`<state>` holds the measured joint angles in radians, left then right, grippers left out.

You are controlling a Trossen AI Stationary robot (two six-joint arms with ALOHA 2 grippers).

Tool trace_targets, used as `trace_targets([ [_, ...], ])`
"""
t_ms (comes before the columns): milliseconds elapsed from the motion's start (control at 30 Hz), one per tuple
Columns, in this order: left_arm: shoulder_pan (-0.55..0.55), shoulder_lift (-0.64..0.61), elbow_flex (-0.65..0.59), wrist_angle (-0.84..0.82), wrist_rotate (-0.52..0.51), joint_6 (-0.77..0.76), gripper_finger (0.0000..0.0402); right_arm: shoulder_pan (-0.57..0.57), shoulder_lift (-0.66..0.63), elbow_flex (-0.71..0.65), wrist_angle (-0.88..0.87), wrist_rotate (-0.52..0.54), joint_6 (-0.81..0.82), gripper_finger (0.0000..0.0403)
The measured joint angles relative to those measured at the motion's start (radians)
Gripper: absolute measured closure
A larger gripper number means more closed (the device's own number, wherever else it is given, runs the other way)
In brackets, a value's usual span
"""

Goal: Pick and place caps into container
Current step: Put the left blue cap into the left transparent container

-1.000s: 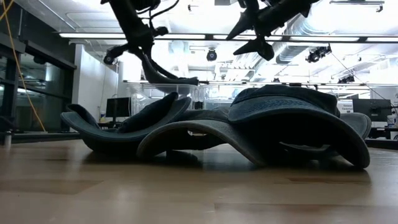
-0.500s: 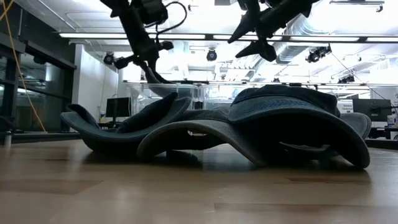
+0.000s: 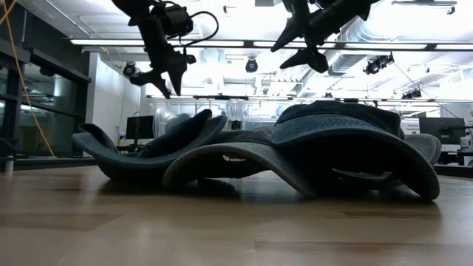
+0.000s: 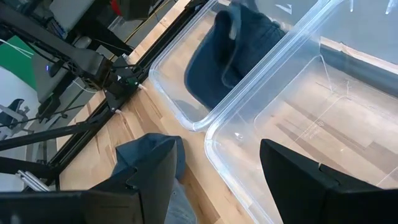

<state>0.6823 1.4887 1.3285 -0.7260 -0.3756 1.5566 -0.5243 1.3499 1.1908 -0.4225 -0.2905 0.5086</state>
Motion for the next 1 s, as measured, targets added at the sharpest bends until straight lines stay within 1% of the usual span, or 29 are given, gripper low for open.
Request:
trace_targets([
  [67, -0.001, 0.0, 0.0, 0.008, -0.013, -0.039, 0.0228, 0.0, 0.0, 0.0, 0.0, 0.0, -0.007, 0.0176],
  [167, -0.004, 0.0, 0.0, 0.051, -0.066, -0.082, 0.0202, 0.0, 0.0, 0.0, -0.002, 0.0, -0.017, 0.0176],
  [300, -0.004, 0.0, 0.0, 0.131, -0.171, -0.216, 0.0183, 0.0, 0.0, 0.0, -0.002, 0.0, -0.033, 0.0176],
  [400, -0.015, -0.009, 0.0, 0.144, -0.24, -0.307, 0.0182, 0.0, 0.0, 0.0, -0.002, -0.004, -0.059, 0.0176],
  [567, -0.07, -0.045, 0.0, 0.142, -0.309, -0.444, 0.0181, 0.0, -0.002, 0.0, -0.004, -0.014, -0.119, 0.0176],
  [733, -0.13, -0.1, 0.0, 0.112, -0.345, -0.598, 0.0181, -0.001, -0.033, 0.0, -0.009, -0.009, -0.178, 0.0176],
  [867, -0.179, -0.152, 0.0, 0.047, -0.368, -0.775, 0.0181, -0.007, -0.09, 0.0, -0.017, -0.007, -0.225, 0.0176],
  [1000, -0.228, -0.214, 0.0, -0.041, -0.365, -0.996, 0.0181, -0.013, -0.166, 0.0, -0.055, -0.004, -0.31, 0.0176],
])
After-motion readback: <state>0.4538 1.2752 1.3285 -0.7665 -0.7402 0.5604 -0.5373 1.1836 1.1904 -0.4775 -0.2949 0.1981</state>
